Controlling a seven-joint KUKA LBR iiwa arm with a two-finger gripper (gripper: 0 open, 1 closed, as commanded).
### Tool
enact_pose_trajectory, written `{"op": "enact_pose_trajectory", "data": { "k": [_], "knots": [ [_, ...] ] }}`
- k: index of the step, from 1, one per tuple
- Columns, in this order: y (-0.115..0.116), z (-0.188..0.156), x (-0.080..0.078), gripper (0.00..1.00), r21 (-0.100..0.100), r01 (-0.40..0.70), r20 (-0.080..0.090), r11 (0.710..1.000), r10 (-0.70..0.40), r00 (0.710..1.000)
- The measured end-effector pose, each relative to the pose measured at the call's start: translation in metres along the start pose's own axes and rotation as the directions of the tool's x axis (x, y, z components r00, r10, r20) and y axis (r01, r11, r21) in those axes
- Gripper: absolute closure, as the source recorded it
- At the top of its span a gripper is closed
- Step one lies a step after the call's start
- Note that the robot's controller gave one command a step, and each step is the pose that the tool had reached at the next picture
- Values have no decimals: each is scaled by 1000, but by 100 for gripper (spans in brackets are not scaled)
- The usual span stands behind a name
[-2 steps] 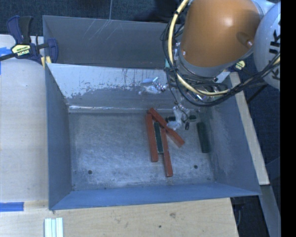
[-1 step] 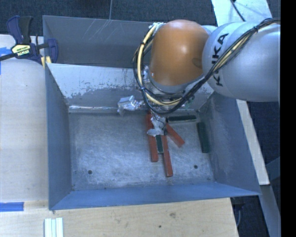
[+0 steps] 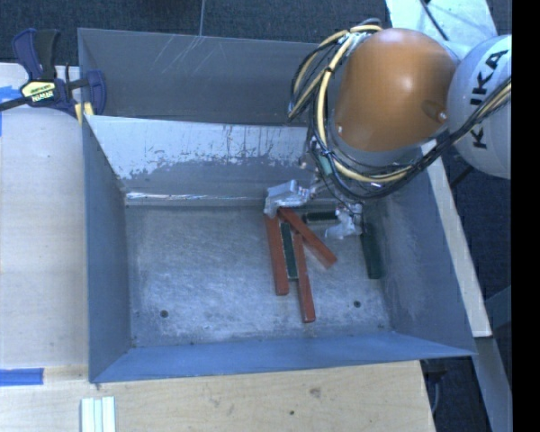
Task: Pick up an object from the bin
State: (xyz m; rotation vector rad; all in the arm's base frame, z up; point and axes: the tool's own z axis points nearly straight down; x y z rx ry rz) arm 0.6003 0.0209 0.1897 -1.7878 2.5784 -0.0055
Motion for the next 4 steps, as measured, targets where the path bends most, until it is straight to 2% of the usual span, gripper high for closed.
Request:
{"op": "enact_pose_trajectory", "data": {
  "k": [1, 2, 3, 4],
  "knots": [
    [4, 114, 20, 0, -10, -164, -4, 986, 164, 986],
    [2, 109, 18, 100, -3, -164, 2, 986, 164, 986],
    [5, 1, 47, 100, 4, -178, 3, 984, 178, 984],
    [14, -74, 58, 100, 2, 207, 2, 978, -207, 978]
  ]
}}
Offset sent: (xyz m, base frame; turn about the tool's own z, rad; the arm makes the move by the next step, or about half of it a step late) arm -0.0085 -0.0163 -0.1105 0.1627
